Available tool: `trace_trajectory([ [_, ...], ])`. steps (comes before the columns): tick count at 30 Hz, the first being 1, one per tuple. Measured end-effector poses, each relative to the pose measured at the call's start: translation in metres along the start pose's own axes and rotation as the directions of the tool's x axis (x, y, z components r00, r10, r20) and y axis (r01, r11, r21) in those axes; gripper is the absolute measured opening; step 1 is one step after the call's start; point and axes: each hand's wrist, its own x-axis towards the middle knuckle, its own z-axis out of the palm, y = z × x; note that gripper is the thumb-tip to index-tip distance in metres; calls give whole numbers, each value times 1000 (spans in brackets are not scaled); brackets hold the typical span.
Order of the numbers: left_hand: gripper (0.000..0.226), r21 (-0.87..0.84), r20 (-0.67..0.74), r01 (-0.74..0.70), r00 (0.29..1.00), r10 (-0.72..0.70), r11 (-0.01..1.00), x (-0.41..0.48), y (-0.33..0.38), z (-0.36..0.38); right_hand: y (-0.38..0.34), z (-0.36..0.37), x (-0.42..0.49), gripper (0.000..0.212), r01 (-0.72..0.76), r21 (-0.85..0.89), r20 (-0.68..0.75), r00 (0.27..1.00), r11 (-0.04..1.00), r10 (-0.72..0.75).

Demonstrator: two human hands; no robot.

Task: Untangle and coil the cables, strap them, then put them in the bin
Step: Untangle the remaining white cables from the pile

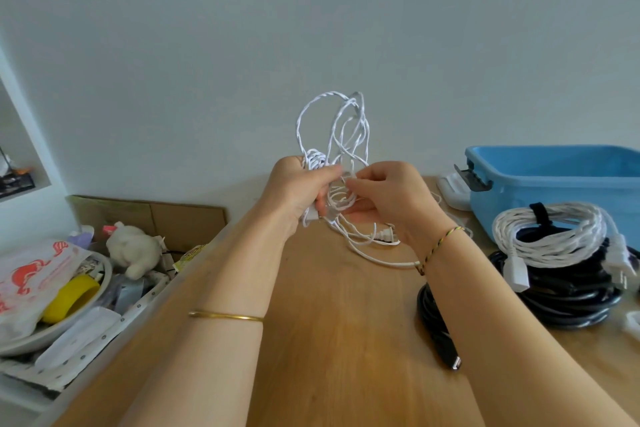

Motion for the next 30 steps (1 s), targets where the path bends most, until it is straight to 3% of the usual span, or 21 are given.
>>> trace_trajectory([
  [3, 46, 22, 5, -33, 999, 33, 999, -2, 3, 0, 0, 2, 0, 15, 28, -85, -7, 1000, 996, -29],
  [12, 28, 92, -96, -39, 994, 48, 995, 0, 4, 4, -1, 10, 0, 10, 202, -204, -54, 975, 958, -217],
  [17, 28, 28, -163, -25, 986, 29, 999, 3, 3, -5, -4, 4, 3, 13, 124, -26, -151, 980, 992, -127],
  [22, 42, -100, -195, -10, 981, -10, 995, 9, -2, -15, 3, 9, 0, 10, -42, 176, -70, 996, 984, 54],
  [26, 42, -93, -154, 49, 986, -63, 994, 13, -11, -20, 6, 7, 4, 15, 58, 448, -168, 986, 892, 20],
  [30, 46, 4, 7, 48, 999, -48, 999, 7, -11, -10, 3, 6, 5, 15, 43, 680, -106, 994, 732, 41],
])
